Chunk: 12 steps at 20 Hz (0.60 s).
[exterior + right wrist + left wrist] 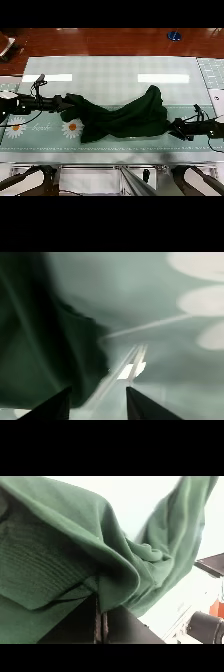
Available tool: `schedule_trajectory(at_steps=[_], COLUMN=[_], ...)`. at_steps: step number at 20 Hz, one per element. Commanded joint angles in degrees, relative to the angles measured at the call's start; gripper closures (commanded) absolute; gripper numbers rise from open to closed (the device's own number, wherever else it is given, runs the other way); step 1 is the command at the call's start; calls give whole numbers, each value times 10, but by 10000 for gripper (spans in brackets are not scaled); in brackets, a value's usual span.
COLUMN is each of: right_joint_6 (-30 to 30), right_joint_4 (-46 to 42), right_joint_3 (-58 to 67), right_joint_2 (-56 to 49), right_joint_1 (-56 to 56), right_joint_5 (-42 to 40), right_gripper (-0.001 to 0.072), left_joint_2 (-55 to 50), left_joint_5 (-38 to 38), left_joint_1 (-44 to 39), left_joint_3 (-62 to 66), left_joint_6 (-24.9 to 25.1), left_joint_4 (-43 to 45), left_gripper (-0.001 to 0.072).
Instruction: Fold the shirts.
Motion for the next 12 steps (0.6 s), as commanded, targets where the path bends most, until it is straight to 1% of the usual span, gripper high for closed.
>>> schedule_trajectory(at_steps=[1, 3, 4, 5, 6, 7, 8, 10, 12], right_joint_6=[-3, -1, 0, 0, -7, -28, -39, -28, 5], right_joint_4=[42, 57, 67, 81, 94, 96, 93, 67, 40], right_joint_3=[17, 45, 60, 73, 90, 112, 147, 235, 341], right_joint_2=[-38, -65, -79, -92, -102, -104, -103, -80, -35], right_joint_1=[56, 84, 99, 114, 129, 140, 145, 142, 141], right_joint_5=[-52, -66, -72, -77, -77, -61, -29, 20, 26], right_gripper=[306, 309, 326, 407, 553, 681, 682, 682, 682], left_joint_2=[0, 0, 0, 0, 0, 1, 2, 14, 49], left_joint_5=[-10, -14, -14, -14, -14, -20, -37, -79, -82], left_joint_1=[-2, -2, -2, -2, -1, 1, 10, 45, 88], left_joint_3=[16, 16, 16, 16, 16, 20, 32, 82, 147], left_joint_6=[-9, -9, -9, -9, -16, -19, -19, -27, -67], left_joint_4=[0, 0, 0, 0, 0, 0, 0, 0, -5], left_gripper=[687, 687, 687, 687, 687, 688, 688, 688, 688])
